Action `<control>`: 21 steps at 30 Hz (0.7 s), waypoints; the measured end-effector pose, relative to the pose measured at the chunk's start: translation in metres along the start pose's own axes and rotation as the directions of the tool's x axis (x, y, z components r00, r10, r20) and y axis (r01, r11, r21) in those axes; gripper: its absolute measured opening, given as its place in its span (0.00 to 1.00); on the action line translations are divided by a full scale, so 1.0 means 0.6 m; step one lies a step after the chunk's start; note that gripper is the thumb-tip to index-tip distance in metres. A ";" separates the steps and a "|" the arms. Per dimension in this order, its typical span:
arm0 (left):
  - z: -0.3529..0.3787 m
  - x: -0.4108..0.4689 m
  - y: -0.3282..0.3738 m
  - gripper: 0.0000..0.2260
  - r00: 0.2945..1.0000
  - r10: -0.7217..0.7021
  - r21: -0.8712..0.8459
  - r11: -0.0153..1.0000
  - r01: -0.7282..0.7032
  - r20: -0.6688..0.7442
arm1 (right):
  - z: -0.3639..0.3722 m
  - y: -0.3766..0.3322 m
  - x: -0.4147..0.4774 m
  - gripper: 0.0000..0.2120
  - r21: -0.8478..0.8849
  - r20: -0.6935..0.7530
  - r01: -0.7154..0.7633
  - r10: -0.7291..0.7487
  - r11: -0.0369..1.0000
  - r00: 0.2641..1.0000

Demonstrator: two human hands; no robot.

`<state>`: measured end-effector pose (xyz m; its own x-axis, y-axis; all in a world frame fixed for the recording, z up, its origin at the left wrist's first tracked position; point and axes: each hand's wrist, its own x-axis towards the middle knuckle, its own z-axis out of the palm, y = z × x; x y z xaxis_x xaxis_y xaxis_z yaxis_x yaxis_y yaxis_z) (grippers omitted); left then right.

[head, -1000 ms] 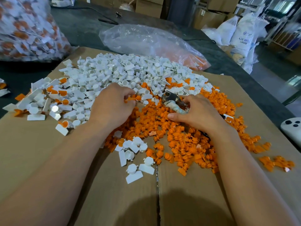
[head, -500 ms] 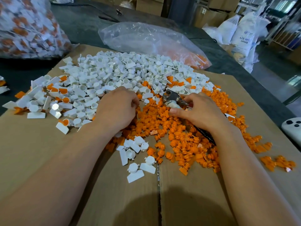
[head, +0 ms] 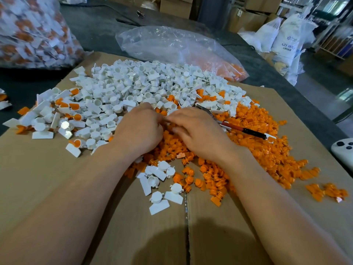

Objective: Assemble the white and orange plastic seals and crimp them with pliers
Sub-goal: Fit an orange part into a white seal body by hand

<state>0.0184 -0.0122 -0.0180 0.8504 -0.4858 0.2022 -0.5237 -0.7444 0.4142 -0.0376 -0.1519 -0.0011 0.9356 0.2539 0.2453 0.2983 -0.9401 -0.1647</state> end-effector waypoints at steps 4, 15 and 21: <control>0.000 0.001 0.001 0.14 1.000 -0.004 0.041 0.999 0.005 -0.023 | 0.003 0.002 0.002 0.11 -0.026 0.010 -0.034 0.034 0.999 0.999; -0.015 -0.005 0.007 0.08 0.974 -0.080 -0.430 0.902 -0.020 -0.213 | -0.018 0.002 -0.014 0.06 0.160 -0.235 -0.119 0.155 0.980 0.960; -0.037 -0.012 0.019 0.12 0.990 -0.141 -0.925 0.372 0.075 0.024 | -0.030 0.009 -0.026 0.06 0.494 -0.332 -0.139 0.334 0.858 0.882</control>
<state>0.0074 -0.0072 0.0047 0.9143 -0.3867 0.1205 -0.0838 0.1105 0.9903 -0.0543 -0.1649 0.0113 0.8622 -0.1660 0.4787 0.2192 -0.7296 -0.6478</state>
